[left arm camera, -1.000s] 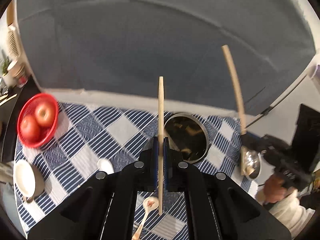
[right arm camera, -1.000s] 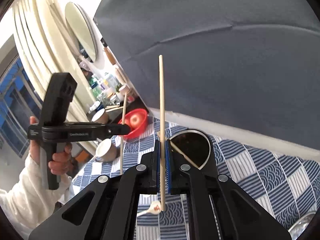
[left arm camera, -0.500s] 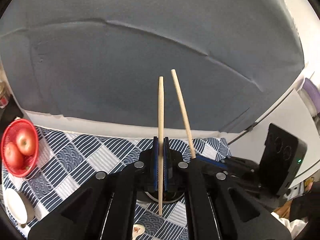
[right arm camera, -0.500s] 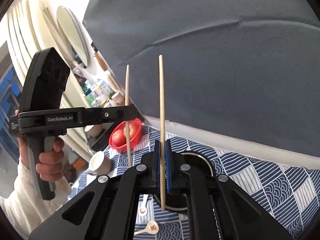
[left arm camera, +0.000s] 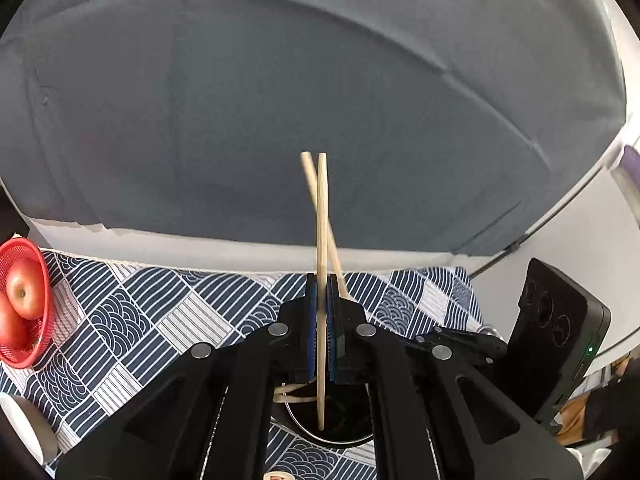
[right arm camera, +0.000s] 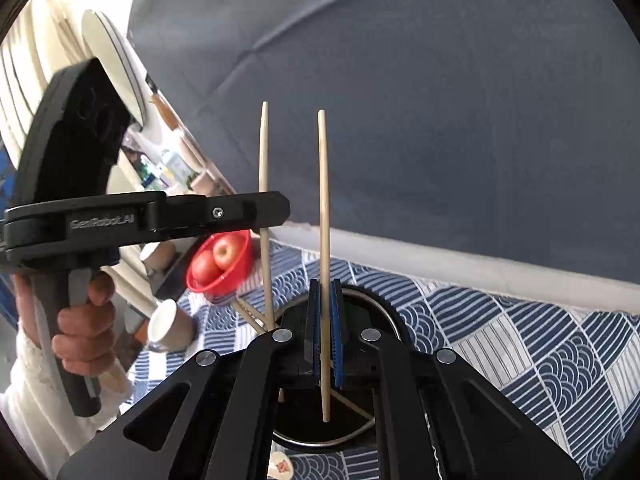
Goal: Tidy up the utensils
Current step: 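Raise the held chopsticks upright and carry them above the black holder, then open both tools to drop the chopsticks into the holder and withdraw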
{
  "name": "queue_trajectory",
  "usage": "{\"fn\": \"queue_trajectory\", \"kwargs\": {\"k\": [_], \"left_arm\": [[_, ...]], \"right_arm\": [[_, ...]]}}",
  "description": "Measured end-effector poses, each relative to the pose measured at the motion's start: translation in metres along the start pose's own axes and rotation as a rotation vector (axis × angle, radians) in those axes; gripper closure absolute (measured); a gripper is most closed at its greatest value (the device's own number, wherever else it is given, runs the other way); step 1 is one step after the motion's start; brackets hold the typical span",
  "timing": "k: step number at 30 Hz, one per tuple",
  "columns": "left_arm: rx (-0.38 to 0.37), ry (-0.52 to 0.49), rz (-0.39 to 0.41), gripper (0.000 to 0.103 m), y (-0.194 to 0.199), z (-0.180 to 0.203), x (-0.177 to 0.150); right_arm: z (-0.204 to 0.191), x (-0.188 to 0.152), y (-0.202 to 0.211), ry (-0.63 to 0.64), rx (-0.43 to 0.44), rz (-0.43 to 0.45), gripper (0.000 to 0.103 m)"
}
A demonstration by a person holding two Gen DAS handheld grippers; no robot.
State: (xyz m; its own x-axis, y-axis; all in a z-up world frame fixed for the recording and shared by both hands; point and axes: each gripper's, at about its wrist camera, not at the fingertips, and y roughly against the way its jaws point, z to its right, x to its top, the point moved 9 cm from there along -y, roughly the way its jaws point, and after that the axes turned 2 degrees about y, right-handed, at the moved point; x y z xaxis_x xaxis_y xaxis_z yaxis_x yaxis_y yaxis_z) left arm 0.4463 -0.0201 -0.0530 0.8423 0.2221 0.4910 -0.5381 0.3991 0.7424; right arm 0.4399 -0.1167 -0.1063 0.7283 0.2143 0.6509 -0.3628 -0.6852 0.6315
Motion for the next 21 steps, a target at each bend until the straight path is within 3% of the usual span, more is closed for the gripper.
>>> {"fn": "queue_trajectory", "kwargs": {"k": [8,21], "left_arm": [[0.037,-0.04,-0.046,0.098,-0.002,0.0,-0.022],[0.095,-0.084,-0.102,0.098,0.008,0.006,-0.054]], "right_arm": [[-0.005,-0.021,0.001,0.056,-0.048,-0.057,0.098],[-0.02,-0.029,0.031,0.16,-0.093,-0.062,0.098]]}}
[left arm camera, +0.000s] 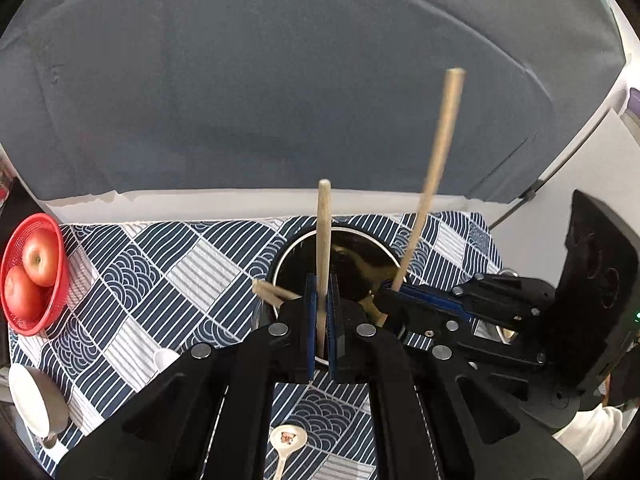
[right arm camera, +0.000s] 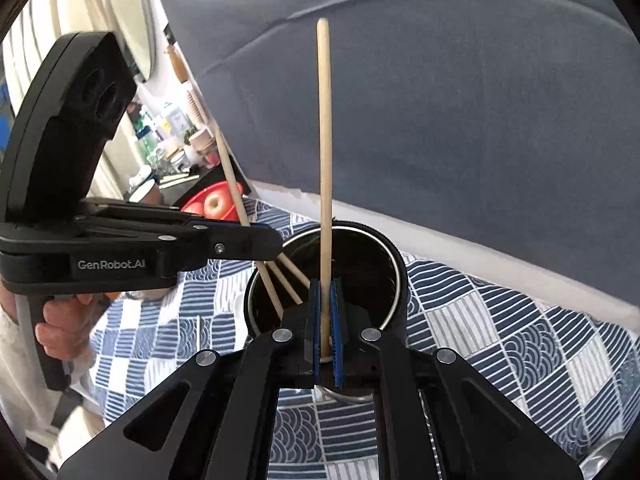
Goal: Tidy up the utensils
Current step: 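Open both tools to drop the chopsticks into the holder and withdraw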
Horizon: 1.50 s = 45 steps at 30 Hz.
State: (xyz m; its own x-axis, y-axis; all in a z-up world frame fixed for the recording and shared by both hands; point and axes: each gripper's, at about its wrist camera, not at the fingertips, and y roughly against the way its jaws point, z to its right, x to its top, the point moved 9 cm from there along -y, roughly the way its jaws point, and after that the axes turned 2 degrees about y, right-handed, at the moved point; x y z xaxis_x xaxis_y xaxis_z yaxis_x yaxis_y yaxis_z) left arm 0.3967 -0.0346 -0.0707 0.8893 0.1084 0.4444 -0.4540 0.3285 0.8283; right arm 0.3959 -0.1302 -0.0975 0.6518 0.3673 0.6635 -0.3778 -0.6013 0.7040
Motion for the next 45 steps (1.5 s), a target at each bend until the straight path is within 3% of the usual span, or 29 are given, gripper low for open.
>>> {"fn": "queue_trajectory", "kwargs": {"k": [14,16,18,26,31,33,45], "left_arm": [[0.055,0.01,-0.032,0.097,0.007,0.001,-0.019],[0.061,0.017,-0.032,0.091,0.009,0.0,-0.022],[0.083,0.019,-0.025,0.075,0.013,-0.001,-0.024],[0.12,0.047,-0.017,0.052,0.026,-0.012,-0.042],[0.132,0.064,-0.032,0.046,0.028,-0.017,-0.058],[0.137,0.067,-0.04,0.04,0.028,-0.019,-0.065],[0.151,0.101,-0.084,0.032,0.025,-0.024,-0.099]], "right_arm": [[-0.001,-0.012,0.008,0.02,-0.029,-0.018,0.097],[-0.003,-0.013,0.009,0.033,-0.036,-0.02,0.096],[-0.005,-0.015,0.01,0.046,-0.045,-0.026,0.095],[-0.007,-0.023,0.012,0.057,-0.058,-0.041,0.093],[-0.01,-0.024,0.014,0.064,-0.056,-0.037,0.062],[-0.009,-0.024,0.016,0.059,-0.063,-0.032,0.055],[-0.006,-0.046,0.026,0.033,-0.07,-0.052,0.047]]}}
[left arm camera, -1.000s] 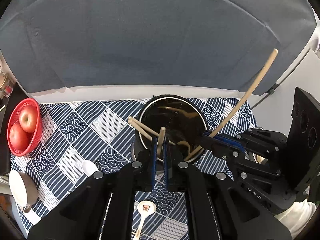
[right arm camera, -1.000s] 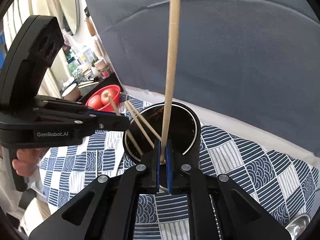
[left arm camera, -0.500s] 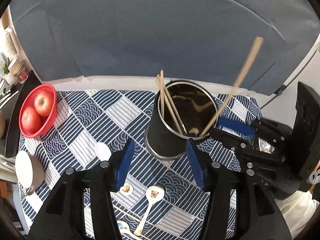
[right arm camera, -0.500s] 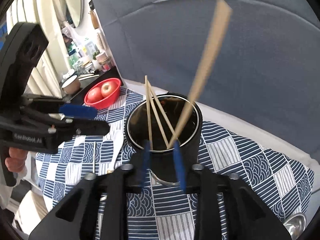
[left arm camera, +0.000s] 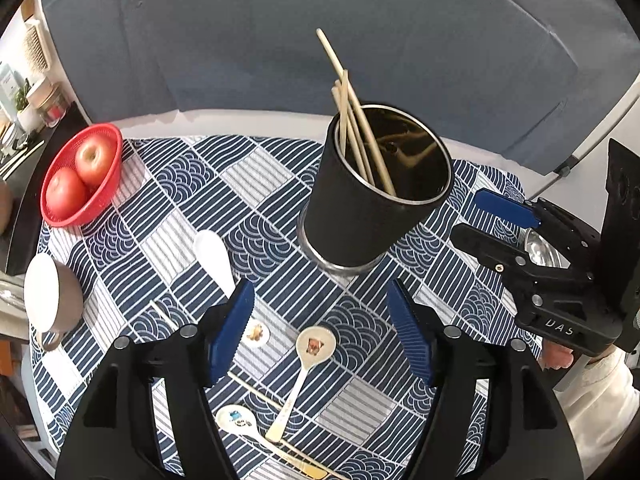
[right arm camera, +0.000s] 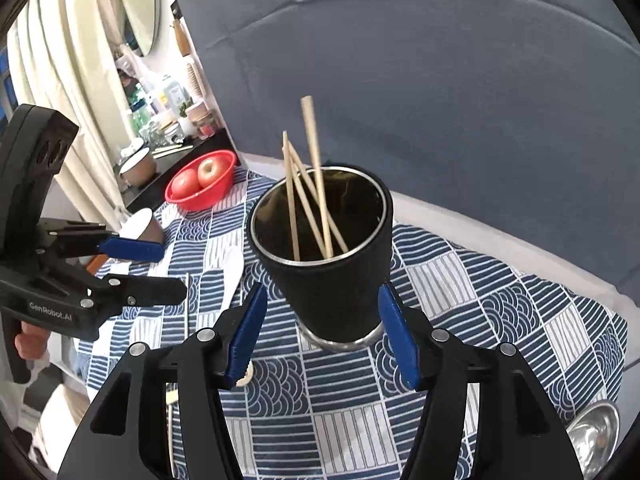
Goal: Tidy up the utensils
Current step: 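Open both tools to drop the chopsticks into the holder and withdraw, then lower both tools to the bear-print spoon and pinch its bowl with the right tool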
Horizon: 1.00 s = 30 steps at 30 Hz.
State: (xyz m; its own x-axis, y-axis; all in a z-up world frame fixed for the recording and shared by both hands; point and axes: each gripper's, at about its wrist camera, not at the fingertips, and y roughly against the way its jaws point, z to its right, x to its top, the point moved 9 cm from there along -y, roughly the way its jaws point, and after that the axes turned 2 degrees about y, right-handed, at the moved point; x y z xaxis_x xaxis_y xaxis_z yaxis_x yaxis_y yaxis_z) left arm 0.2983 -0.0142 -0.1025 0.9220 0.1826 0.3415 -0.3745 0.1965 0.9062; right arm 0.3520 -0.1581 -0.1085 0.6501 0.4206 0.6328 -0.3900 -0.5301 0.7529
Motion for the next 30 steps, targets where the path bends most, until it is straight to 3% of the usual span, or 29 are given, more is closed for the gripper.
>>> {"fn": "queue_trajectory", "kwargs": {"k": [11,21,30], "left_arm": [[0.031,0.076,-0.002,0.019,0.005,-0.024,-0.034],[0.102,0.177,-0.032,0.011,0.001,-0.06,-0.087],[0.123,0.319,-0.07,0.01,-0.005,-0.093,-0.146]], "right_arm": [[-0.004,-0.03,0.006,-0.001,-0.002,-0.049,0.039],[-0.02,-0.063,0.001,0.064,-0.007,-0.127,0.018],[-0.049,-0.099,-0.009,0.148,0.017,-0.205,0.018]]}}
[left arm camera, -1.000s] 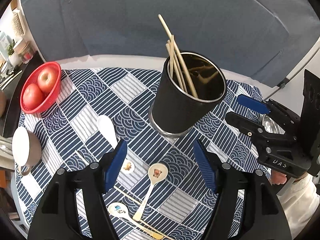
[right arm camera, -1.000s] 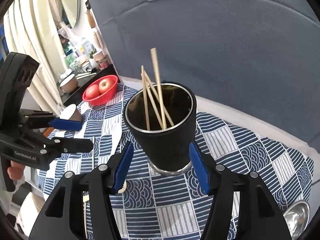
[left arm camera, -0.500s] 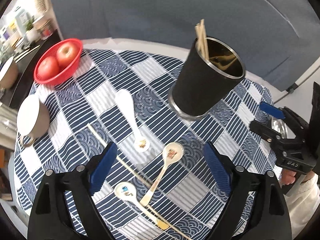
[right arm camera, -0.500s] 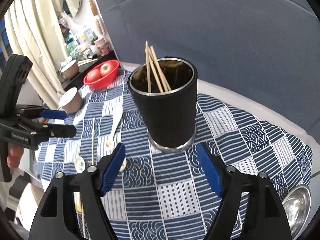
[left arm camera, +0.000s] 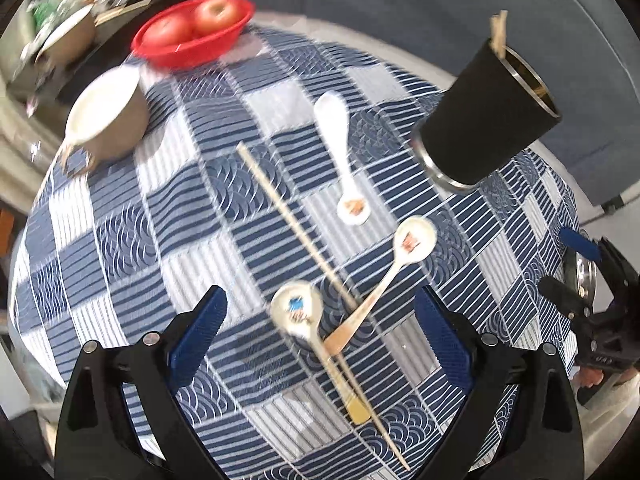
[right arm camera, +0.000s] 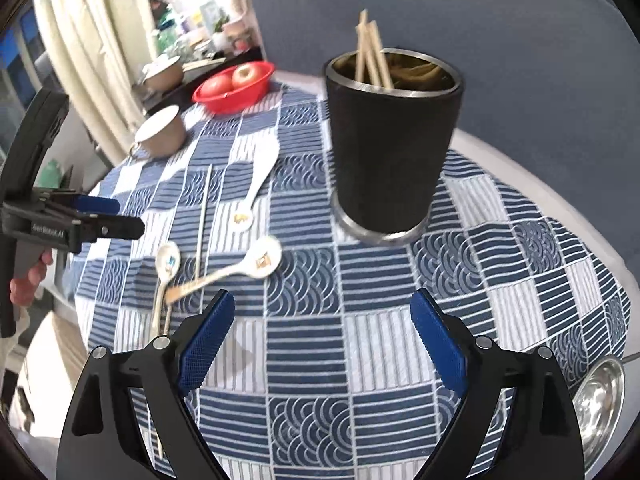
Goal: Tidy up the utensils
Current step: 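Lower both tools to the bear-print spoon and pinch its bowl with the right tool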
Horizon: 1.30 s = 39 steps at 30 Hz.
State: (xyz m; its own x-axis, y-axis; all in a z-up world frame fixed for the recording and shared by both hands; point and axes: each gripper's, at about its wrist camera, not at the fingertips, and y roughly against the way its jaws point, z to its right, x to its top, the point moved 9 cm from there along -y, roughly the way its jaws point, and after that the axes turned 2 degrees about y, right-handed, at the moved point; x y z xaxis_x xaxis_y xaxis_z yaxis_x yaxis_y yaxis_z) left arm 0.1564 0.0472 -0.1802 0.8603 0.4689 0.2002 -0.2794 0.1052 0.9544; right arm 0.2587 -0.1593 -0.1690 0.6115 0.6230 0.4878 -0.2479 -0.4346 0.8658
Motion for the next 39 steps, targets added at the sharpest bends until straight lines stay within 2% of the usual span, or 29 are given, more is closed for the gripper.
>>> {"fn": "queue_trajectory", "kwargs": {"k": [3,10,17,22,29,35,36,38,39], "left_arm": [[0.019,0.026,-0.006,0.01,-0.003,-0.012,-0.014],[-0.018,0.088,-0.041,0.01,-0.017,-0.026,-0.044],[-0.014,0.117,-0.062,0.01,-0.025,-0.034,-0.056],[0.002,0.105,-0.067,0.01,-0.027,-0.037,-0.061],[0.037,0.028,-0.088,0.01,-0.034,-0.034,-0.062],[0.038,0.005,-0.101,0.01,-0.041,-0.03,-0.054],[0.037,-0.003,-0.104,0.01,-0.041,-0.029,-0.053],[0.036,-0.021,-0.109,0.01,-0.043,-0.027,-0.05],[0.036,-0.031,-0.11,0.01,-0.045,-0.023,-0.05]], "right_arm": [[-0.01,-0.01,-0.007,0.015,0.009,-0.025,0.018],[-0.026,-0.024,-0.022,0.039,0.028,-0.074,0.018],[-0.031,-0.019,-0.043,0.029,0.056,-0.101,0.018],[-0.03,-0.006,-0.06,-0.008,0.08,-0.113,0.018],[-0.031,0.013,-0.091,-0.039,0.092,-0.144,0.019],[-0.033,0.021,-0.11,-0.054,0.094,-0.159,0.028],[-0.034,0.023,-0.113,-0.056,0.101,-0.162,0.036],[-0.039,0.021,-0.12,-0.05,0.118,-0.194,0.081],[-0.042,0.018,-0.125,-0.043,0.129,-0.227,0.097]]}}
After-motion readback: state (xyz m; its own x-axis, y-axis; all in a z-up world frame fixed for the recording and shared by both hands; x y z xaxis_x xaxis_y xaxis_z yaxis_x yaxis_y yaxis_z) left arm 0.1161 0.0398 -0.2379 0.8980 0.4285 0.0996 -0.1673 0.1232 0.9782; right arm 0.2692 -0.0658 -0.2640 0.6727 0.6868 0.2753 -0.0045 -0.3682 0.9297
